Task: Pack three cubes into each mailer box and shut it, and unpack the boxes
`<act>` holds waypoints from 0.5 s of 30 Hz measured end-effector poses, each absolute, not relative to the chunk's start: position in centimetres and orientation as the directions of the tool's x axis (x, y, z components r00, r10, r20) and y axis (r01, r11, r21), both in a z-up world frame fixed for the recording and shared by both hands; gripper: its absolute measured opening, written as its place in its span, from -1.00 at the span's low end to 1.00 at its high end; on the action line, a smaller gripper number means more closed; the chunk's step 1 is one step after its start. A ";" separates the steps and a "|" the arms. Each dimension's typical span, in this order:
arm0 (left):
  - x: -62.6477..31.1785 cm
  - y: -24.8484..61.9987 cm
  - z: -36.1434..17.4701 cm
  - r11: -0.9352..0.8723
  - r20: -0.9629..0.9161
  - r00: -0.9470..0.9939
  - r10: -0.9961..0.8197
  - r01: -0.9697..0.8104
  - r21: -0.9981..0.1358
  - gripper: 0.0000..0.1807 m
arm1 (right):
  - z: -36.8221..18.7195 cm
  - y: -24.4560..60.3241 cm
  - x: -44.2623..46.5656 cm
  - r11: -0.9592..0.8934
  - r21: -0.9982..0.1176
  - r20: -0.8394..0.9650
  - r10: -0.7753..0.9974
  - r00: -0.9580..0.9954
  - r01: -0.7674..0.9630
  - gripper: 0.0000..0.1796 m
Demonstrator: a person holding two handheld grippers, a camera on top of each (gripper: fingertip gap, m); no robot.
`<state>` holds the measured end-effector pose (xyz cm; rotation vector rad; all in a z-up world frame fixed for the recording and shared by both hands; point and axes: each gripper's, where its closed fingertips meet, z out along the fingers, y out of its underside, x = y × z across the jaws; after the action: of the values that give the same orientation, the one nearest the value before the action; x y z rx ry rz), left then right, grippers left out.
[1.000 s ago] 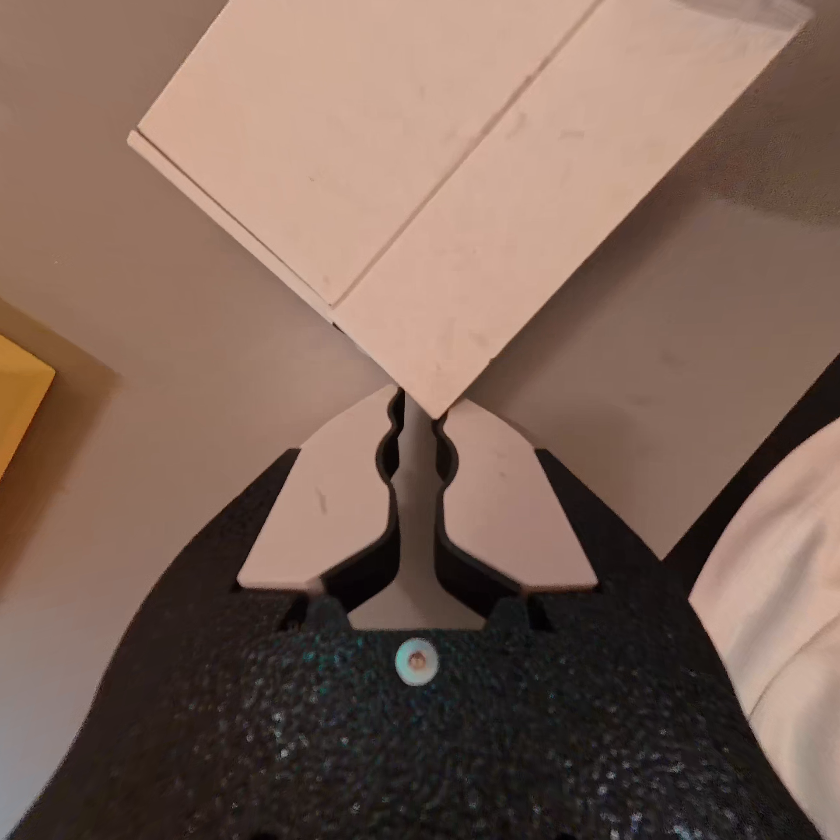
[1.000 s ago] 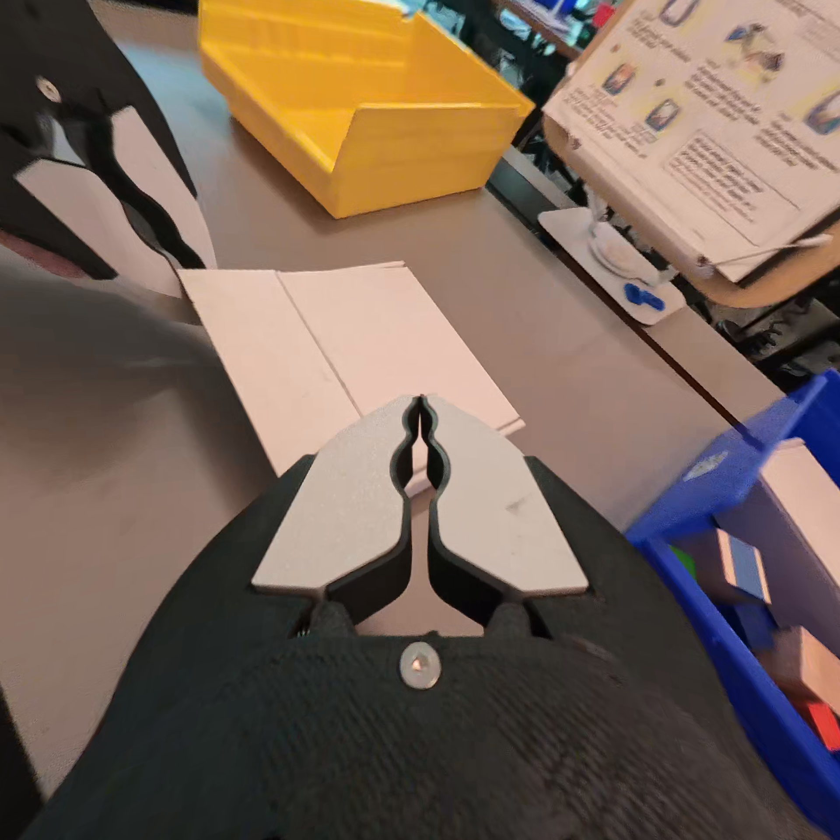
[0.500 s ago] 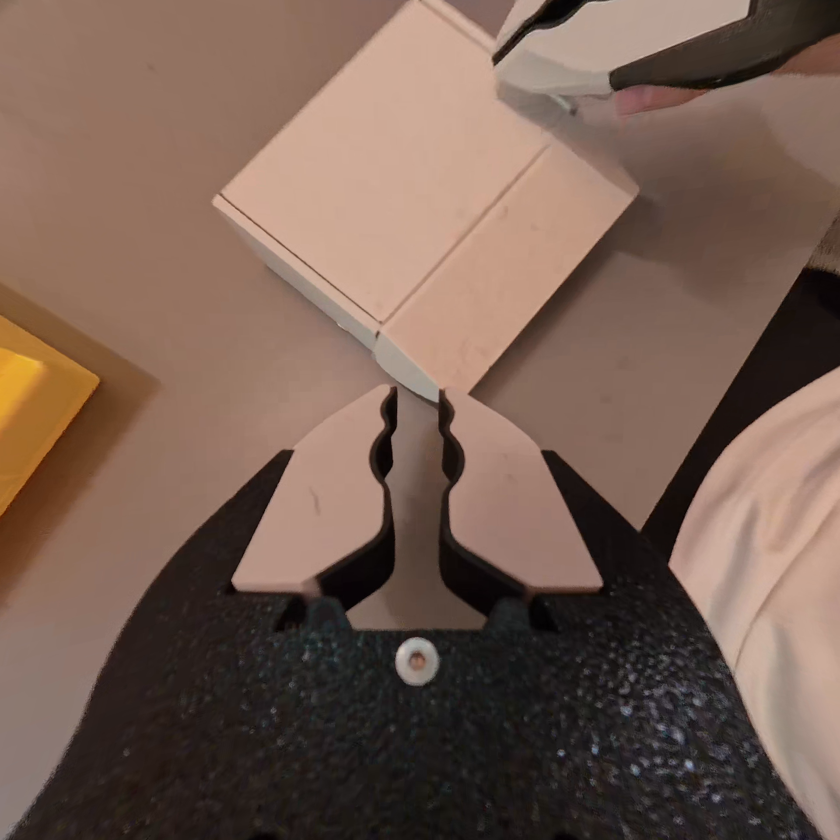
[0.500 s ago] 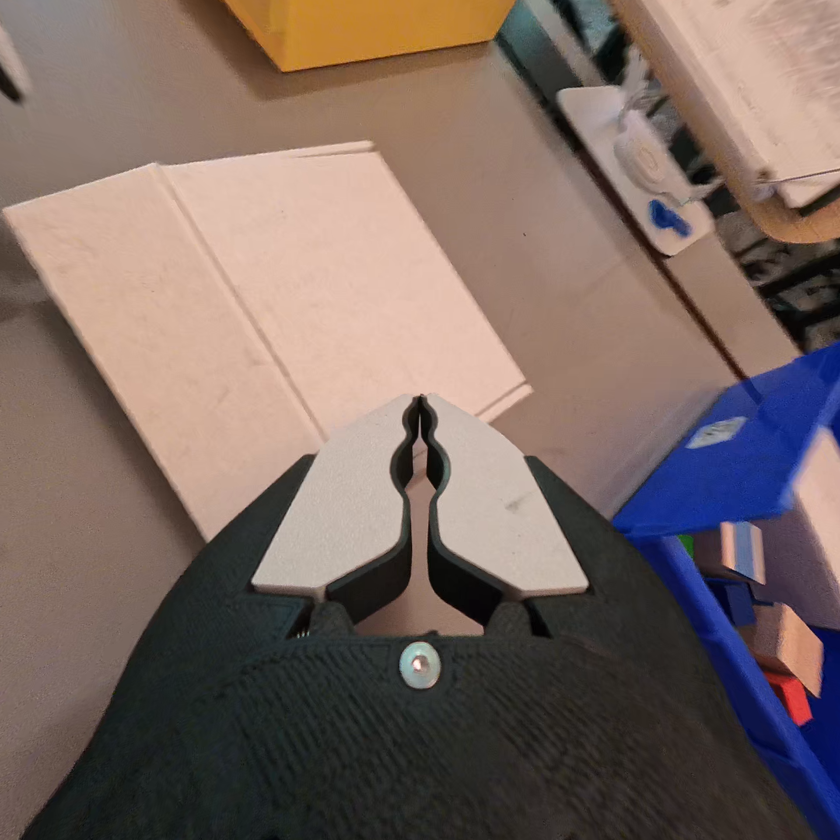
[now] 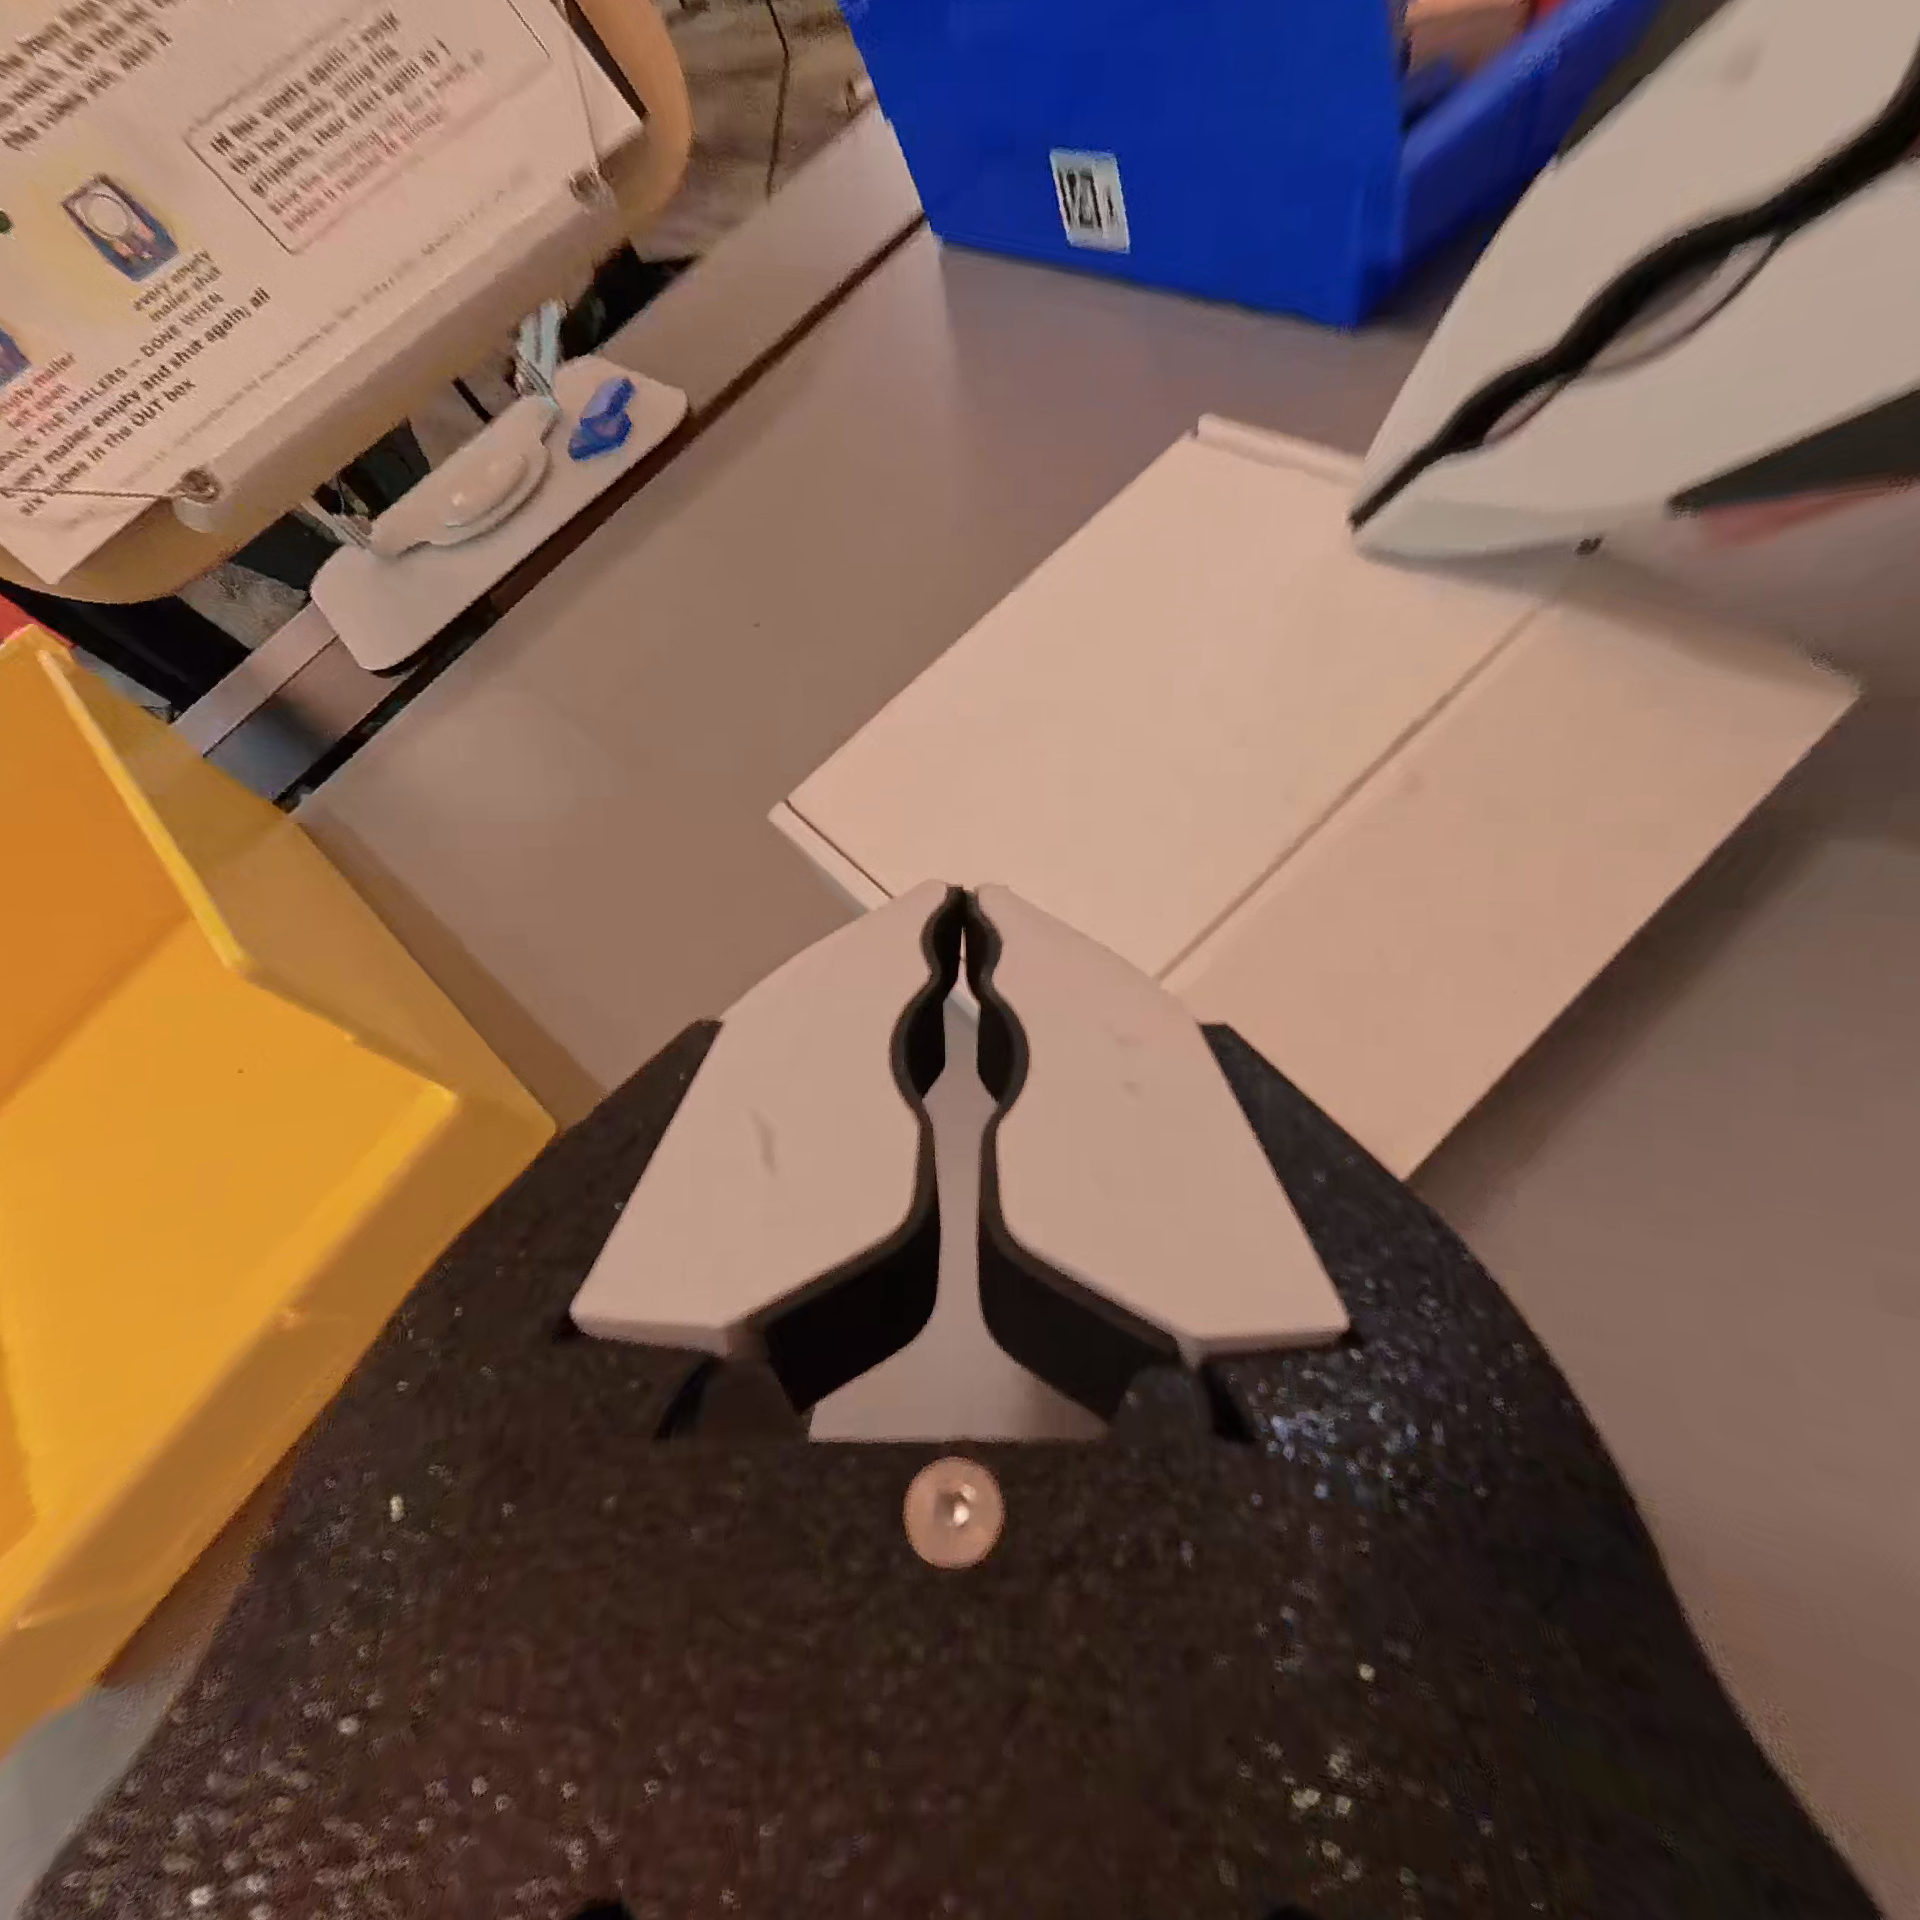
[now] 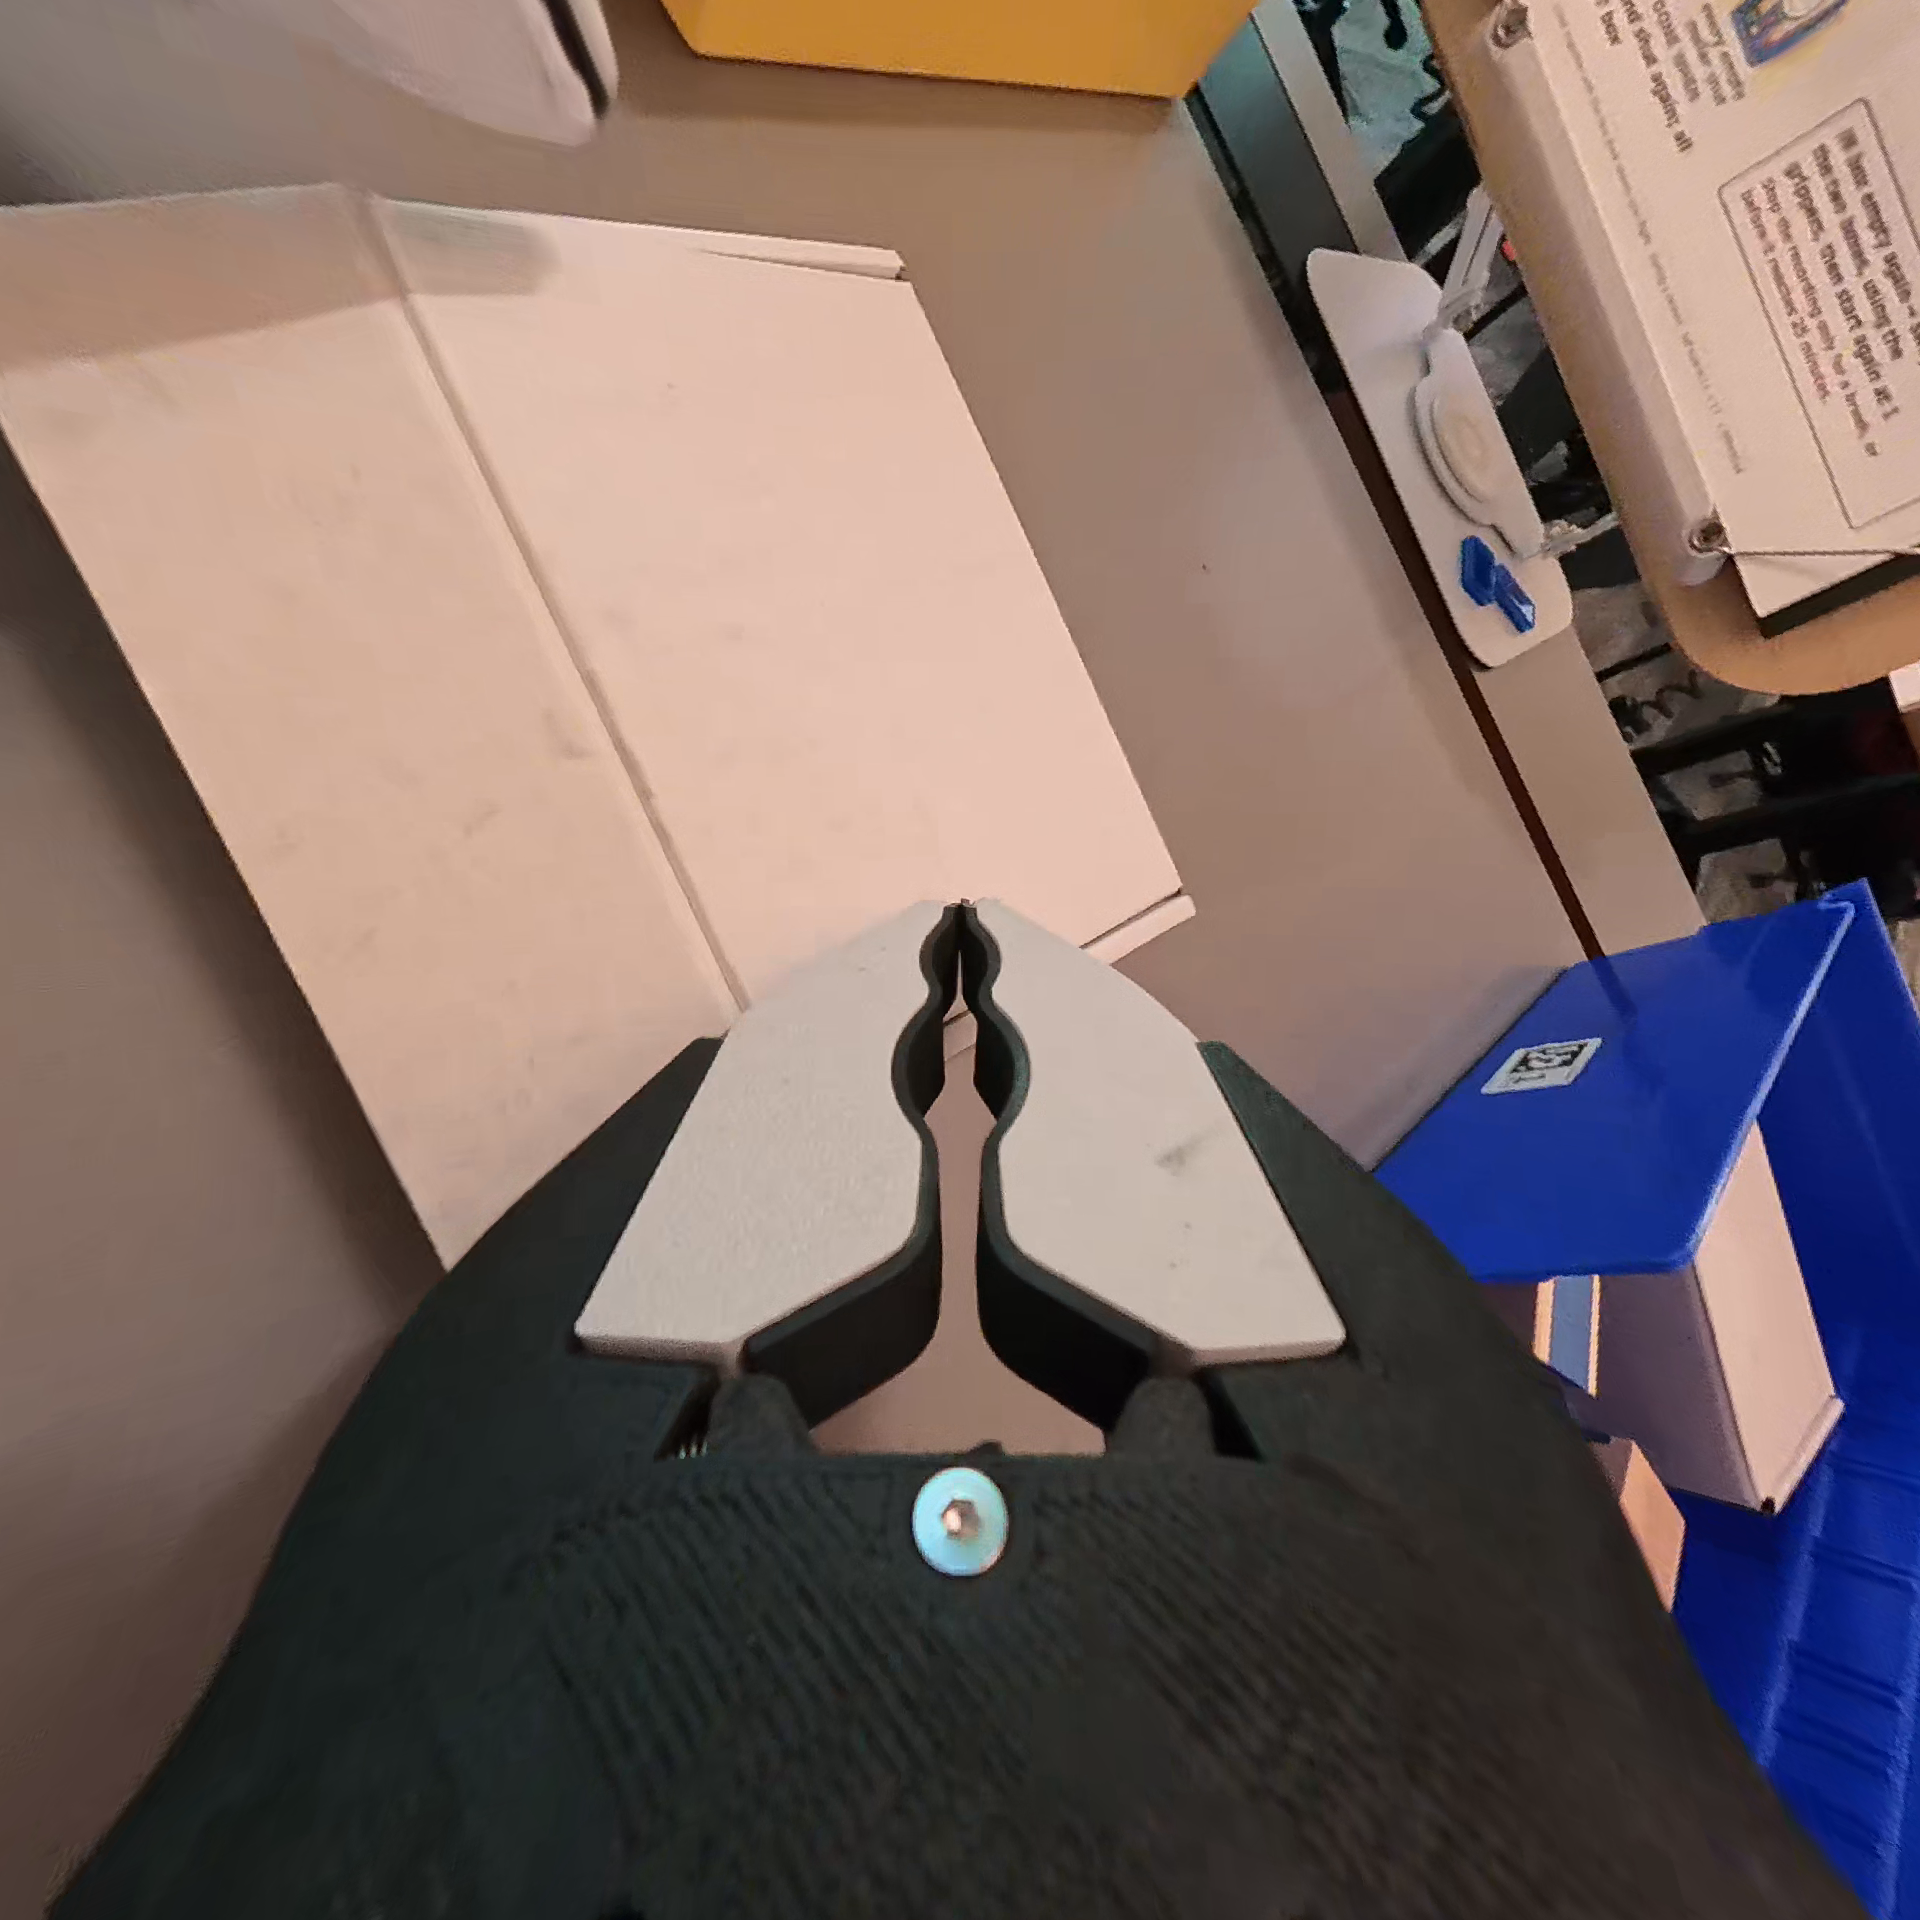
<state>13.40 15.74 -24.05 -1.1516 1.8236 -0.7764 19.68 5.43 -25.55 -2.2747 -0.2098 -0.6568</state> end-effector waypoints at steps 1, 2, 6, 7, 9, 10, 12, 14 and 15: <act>13.4 15.8 -24.5 0.416 -0.336 -0.252 -0.907 -0.420 -0.807 -1.00 | -25.6 5.6 19.4 -0.700 -0.623 0.509 -0.025 0.860 0.349 -1.00; 13.4 15.8 -24.6 0.433 -0.352 -0.258 -0.900 -0.421 -0.797 -1.00 | -25.6 5.8 18.9 -0.684 -0.631 0.498 0.005 0.867 0.366 -1.00; 13.1 16.0 -25.7 0.449 -0.353 -0.280 -0.893 -0.478 -0.755 -1.00 | -25.6 6.2 18.2 -0.637 -0.674 0.464 0.030 0.885 0.375 -1.00; 13.1 15.9 -25.7 0.437 -0.344 -0.273 -0.898 -0.480 -0.760 -1.00 | -25.6 6.2 18.3 -0.637 -0.675 0.468 0.019 0.884 0.371 -1.00; 13.0 15.9 -25.9 0.414 -0.321 -0.264 -0.910 -0.501 -0.760 -1.00 | -25.4 5.6 19.5 -0.680 -0.644 0.523 -0.057 0.851 0.350 -1.00; 13.0 15.9 -25.9 0.409 -0.316 -0.261 -0.912 -0.509 -0.757 -1.00 | -25.0 5.3 20.2 -0.696 -0.634 0.554 -0.104 0.826 0.337 -1.00; 12.9 15.9 -26.0 0.394 -0.304 -0.252 -0.919 -0.528 -0.752 -1.00 | -24.7 4.8 20.8 -0.701 -0.658 0.529 -0.174 0.830 0.273 -1.00; 12.7 15.6 -26.0 0.371 -0.277 -0.249 -0.928 -0.551 -0.747 -1.00 | -24.6 4.6 20.8 -0.677 -0.718 0.417 -0.233 0.878 0.162 -1.00; 12.3 14.9 -26.0 0.362 -0.241 -0.279 -0.929 -0.563 -0.743 -1.00 | -24.7 4.5 20.6 -0.659 -0.746 0.343 -0.254 0.905 0.098 -1.00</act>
<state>12.31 14.94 -25.95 -1.2918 1.9604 -0.7044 20.58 4.54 -24.66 -2.2289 0.1110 -0.5387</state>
